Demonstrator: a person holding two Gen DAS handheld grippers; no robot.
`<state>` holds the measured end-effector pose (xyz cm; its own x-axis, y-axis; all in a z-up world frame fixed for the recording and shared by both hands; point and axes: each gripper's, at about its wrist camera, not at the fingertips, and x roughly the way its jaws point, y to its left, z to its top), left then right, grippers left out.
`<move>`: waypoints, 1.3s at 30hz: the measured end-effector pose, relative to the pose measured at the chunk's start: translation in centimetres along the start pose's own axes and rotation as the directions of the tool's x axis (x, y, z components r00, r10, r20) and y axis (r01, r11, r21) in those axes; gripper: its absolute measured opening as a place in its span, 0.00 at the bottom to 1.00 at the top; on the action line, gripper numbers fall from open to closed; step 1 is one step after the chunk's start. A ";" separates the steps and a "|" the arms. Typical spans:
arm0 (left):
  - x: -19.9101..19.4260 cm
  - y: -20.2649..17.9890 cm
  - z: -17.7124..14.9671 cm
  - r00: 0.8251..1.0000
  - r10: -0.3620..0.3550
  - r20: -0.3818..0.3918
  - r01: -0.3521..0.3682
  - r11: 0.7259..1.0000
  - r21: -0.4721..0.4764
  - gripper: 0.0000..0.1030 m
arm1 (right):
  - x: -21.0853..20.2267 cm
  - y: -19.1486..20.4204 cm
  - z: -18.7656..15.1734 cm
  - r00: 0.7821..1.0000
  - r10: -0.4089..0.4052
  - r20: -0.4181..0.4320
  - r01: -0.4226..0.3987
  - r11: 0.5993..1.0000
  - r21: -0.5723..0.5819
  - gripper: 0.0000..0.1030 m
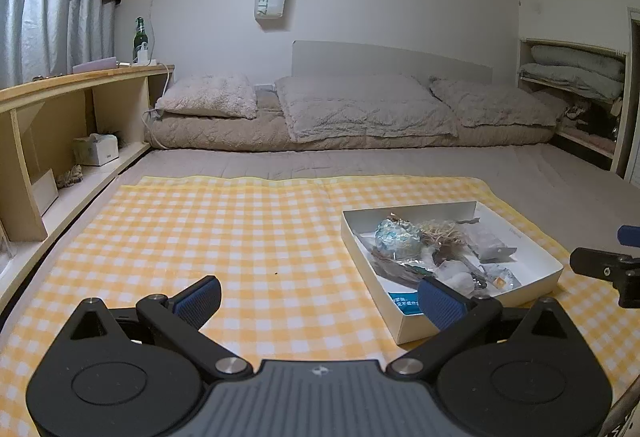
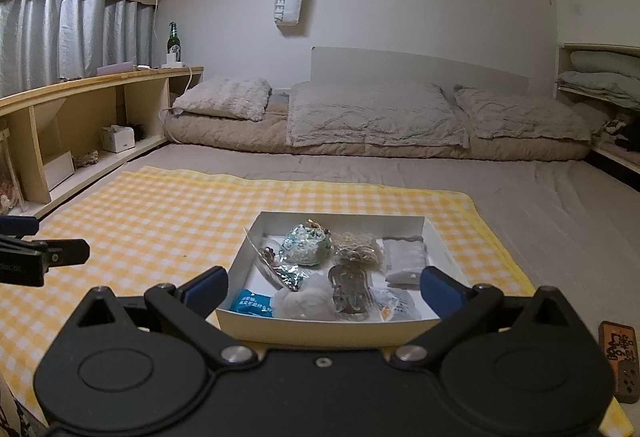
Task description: Organize soft objects
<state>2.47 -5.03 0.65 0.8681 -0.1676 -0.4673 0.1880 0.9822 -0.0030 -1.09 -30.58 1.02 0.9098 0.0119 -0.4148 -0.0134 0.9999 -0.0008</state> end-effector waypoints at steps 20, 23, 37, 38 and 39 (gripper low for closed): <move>-0.2 -0.4 -0.1 1.000 -0.005 0.001 0.005 1.000 0.008 1.00 | 0.1 0.3 -0.1 1.000 0.002 -0.003 -0.002 1.000 -0.022 1.00; -0.2 -0.4 -0.2 1.000 -0.007 0.000 0.007 1.000 0.009 1.00 | 0.1 0.3 -0.1 1.000 0.001 -0.003 -0.001 1.000 -0.024 1.00; -0.2 -0.3 -0.1 1.000 -0.008 0.000 0.008 1.000 0.008 1.00 | 0.1 0.3 -0.1 1.000 0.000 -0.005 0.000 1.000 -0.024 1.00; -0.2 -0.4 -0.2 1.000 -0.008 0.000 0.008 1.000 0.008 1.00 | 0.1 0.3 -0.1 1.000 0.000 -0.004 0.000 1.000 -0.024 1.00; -0.2 -0.3 -0.1 1.000 -0.008 0.000 0.008 1.000 0.008 1.00 | 0.1 0.3 -0.1 1.000 0.000 -0.004 -0.001 1.000 -0.025 1.00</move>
<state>2.18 -5.30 0.61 0.8666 -0.1754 -0.4671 0.1987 0.9801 0.0006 -1.07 -30.27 0.85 0.9082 0.0123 -0.4184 -0.0242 0.9994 -0.0230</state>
